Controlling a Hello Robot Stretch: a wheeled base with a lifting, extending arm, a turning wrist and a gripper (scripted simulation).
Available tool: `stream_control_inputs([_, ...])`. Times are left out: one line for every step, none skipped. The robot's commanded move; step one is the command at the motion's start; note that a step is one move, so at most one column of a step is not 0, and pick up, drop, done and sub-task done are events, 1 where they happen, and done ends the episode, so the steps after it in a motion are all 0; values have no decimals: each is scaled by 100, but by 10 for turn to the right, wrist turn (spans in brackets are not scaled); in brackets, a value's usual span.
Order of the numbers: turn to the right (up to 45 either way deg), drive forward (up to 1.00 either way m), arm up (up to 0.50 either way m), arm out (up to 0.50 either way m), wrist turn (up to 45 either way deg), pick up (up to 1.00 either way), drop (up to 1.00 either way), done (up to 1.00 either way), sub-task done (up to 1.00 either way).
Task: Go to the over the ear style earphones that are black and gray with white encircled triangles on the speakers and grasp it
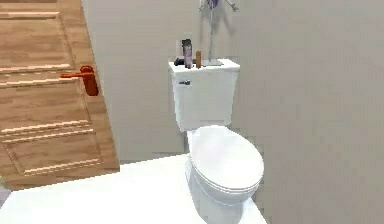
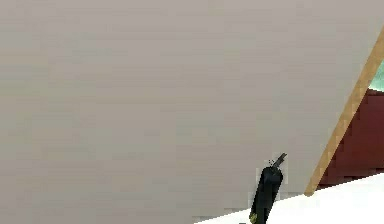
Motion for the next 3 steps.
stream_control_inputs([-450,0,0,0,0,0,0,0,0])
stream_control_inputs([-60,0,0,0,0,0,0,0,0])
stream_control_inputs([0,30,0,0,0,0,0,0,0])
